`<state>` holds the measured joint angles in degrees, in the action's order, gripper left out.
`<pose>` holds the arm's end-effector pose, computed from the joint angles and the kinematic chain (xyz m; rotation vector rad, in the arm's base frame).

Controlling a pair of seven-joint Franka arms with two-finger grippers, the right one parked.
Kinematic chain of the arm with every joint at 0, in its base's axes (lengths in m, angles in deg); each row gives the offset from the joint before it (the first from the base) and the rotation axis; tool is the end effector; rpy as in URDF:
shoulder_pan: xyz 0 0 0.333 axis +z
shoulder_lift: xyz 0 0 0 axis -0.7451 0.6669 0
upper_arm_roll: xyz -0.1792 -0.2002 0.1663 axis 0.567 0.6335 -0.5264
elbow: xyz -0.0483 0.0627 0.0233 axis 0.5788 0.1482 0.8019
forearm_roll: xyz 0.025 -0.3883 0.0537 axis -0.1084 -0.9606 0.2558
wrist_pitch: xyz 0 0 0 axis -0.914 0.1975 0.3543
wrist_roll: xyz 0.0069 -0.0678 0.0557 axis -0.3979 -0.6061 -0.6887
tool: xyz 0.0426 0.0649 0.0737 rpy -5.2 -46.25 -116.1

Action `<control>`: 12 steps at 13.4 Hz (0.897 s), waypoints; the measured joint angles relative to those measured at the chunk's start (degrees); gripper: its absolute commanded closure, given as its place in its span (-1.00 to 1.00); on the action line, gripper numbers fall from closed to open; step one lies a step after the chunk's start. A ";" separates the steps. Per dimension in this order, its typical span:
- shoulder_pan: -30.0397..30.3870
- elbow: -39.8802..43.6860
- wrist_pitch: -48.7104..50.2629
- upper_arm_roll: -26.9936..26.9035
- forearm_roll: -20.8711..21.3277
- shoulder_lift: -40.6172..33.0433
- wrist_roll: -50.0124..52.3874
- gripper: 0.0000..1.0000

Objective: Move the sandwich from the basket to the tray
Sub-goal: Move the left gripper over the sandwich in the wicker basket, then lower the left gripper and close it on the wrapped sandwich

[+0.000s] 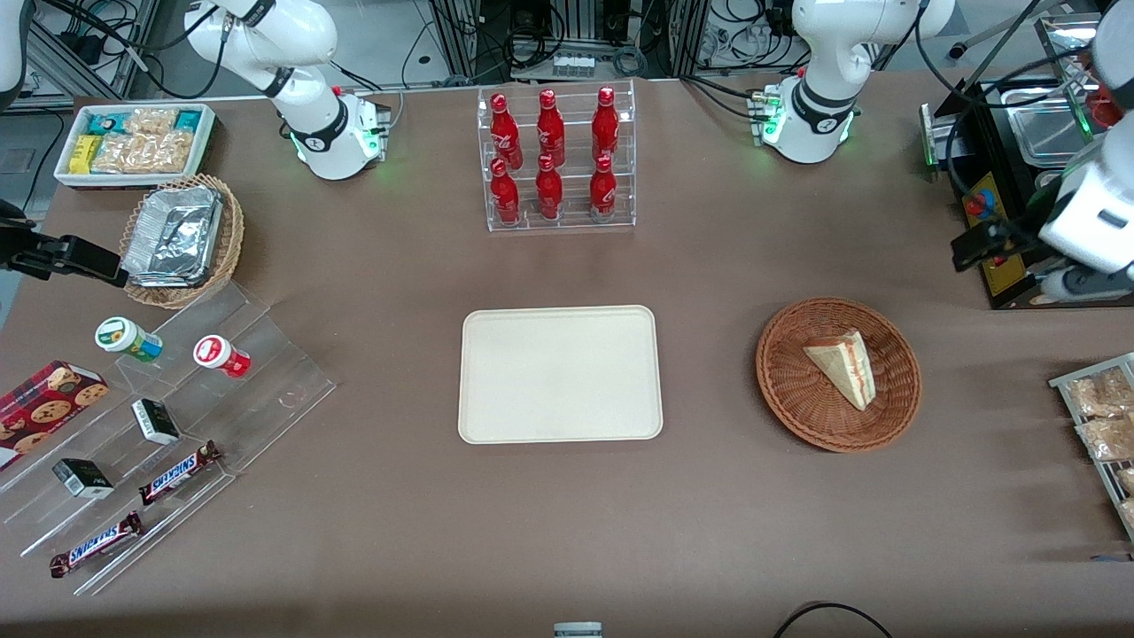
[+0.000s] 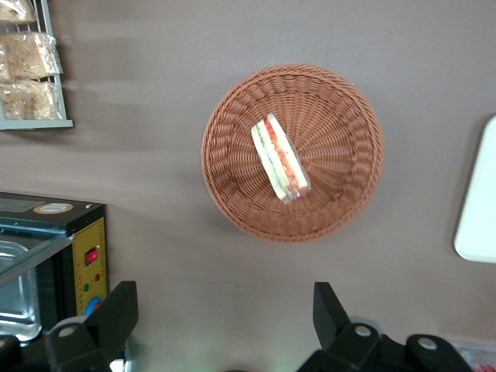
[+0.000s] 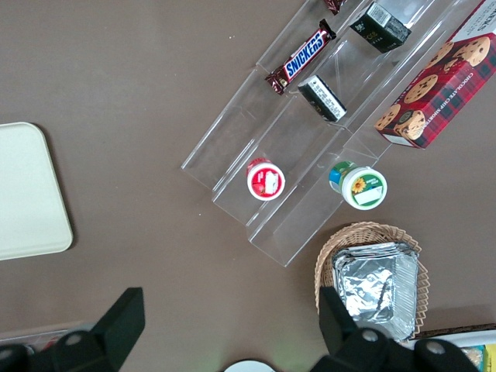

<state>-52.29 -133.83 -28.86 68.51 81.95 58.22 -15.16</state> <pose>0.5517 -0.0117 0.5669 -3.0486 -0.1788 0.1275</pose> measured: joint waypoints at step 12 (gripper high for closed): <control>-1.31 -19.01 -27.02 1.39 -0.32 5.20 22.30 -1.00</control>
<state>-53.60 -152.83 -55.89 69.90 81.63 63.42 7.14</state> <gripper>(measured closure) 0.000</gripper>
